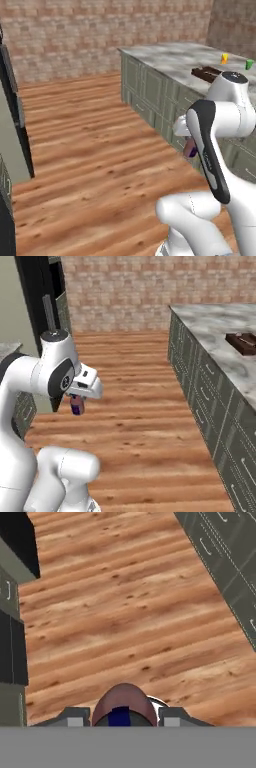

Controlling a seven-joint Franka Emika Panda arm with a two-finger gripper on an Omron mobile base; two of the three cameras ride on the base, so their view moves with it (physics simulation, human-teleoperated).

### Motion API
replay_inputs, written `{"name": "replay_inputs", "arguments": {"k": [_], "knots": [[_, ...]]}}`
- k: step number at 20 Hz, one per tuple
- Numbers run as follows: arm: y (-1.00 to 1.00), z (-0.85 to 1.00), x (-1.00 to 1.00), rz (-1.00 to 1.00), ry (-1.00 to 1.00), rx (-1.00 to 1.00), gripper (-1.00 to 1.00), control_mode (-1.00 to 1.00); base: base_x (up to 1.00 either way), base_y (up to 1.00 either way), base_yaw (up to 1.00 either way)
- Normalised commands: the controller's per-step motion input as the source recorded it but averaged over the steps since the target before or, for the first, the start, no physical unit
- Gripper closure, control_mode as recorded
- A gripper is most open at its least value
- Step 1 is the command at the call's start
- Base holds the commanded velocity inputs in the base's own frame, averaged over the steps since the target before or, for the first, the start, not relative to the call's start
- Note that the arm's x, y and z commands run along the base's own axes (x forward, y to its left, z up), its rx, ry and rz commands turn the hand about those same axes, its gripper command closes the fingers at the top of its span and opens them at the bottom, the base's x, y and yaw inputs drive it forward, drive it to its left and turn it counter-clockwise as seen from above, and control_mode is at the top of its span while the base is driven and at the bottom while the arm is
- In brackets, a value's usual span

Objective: Place the drinks on the dining counter in a tight cluster.

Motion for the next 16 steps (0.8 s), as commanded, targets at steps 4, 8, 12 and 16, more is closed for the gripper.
{"name": "replay_inputs", "arguments": {"k": [4, 8, 12, 16], "knots": [[0.0, 0.0, 0.0, 0.0, 0.0, 0.0, 1.0, 1.0, 0.16, 0.19, -0.93], [0.0, 0.0, 0.0, 0.0, 0.0, 0.0, 1.0, 1.0, 0.13, 0.05, -0.92], [0.0, 0.0, 0.0, 0.0, 0.0, 0.0, 1.0, 1.0, 0.59, 0.0, -0.72], [0.0, 0.0, 0.0, 0.0, 0.0, 0.0, 1.0, 1.0, 0.9, 0.0, -0.2]]}}
